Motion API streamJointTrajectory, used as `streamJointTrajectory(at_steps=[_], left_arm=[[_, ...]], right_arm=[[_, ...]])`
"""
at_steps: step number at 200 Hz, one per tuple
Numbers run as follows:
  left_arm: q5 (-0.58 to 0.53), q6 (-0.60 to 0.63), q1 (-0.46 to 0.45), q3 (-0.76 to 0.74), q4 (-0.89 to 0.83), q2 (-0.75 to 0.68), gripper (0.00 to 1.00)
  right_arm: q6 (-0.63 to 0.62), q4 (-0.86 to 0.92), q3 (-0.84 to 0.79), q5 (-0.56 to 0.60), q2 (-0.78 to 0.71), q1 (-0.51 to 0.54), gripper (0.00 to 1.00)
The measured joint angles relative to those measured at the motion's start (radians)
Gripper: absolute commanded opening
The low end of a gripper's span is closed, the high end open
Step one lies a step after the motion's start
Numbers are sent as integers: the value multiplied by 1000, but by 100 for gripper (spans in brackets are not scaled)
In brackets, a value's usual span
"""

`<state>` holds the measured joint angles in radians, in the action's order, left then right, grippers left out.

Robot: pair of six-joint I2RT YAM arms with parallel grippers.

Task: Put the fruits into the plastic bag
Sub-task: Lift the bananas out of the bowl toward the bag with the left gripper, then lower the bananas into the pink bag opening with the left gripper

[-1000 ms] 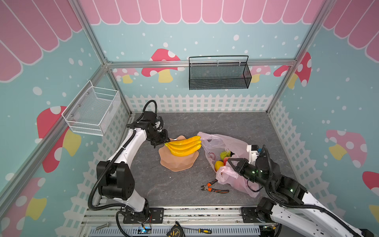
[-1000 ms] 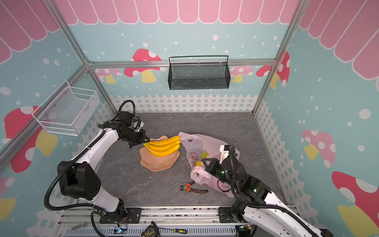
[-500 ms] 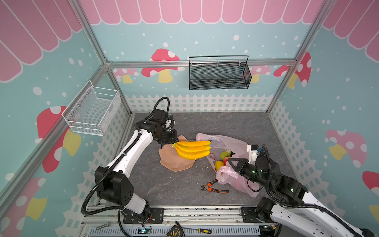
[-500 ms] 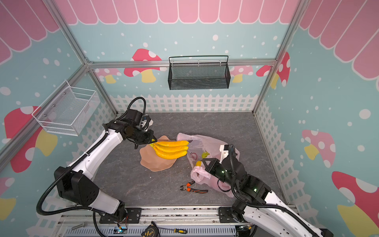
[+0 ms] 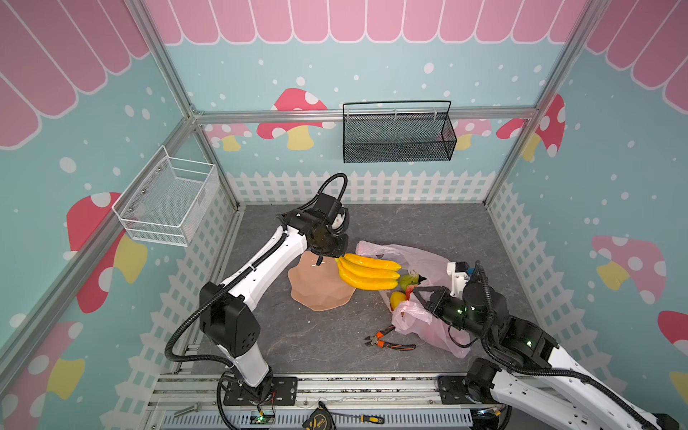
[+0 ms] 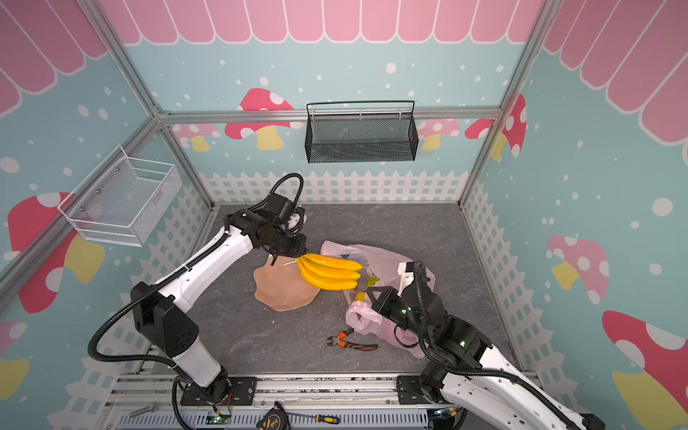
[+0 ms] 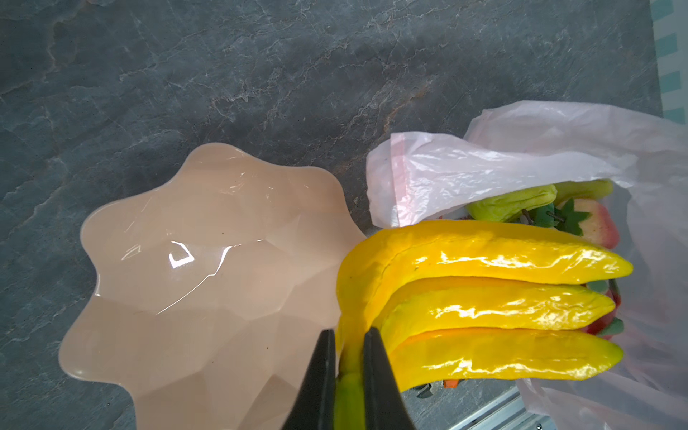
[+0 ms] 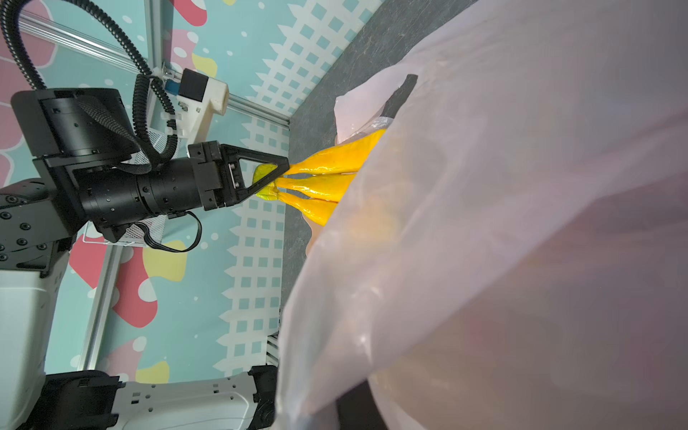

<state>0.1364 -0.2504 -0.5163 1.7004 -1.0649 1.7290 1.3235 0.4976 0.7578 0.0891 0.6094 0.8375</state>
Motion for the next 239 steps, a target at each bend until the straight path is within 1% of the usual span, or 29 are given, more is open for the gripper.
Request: streamJointTrajectory(at_steps=[52,90,116,153,185,239], left_arm=[[-64,-12,-92,104,0,81,0],[-65,-31,-150,160,4,135,0],[-34,-54,-185,185,22,166,0],[24,-85,-228,187,60,194,0],[53,-113,-265,187,92,218,0],[102,-187,-295,187,161,241,0]], right_arm=[[-1,-2,5,-3,8,0,1],[-7,-4,5,-5,16,0,1],[-8,-5,5,-5,16,0,2],[-7,-20,4,-12,6,0,1],[-6,-29,-3,-12,-14,0,1],[-6,-34,-5,-12,-16,0,1]])
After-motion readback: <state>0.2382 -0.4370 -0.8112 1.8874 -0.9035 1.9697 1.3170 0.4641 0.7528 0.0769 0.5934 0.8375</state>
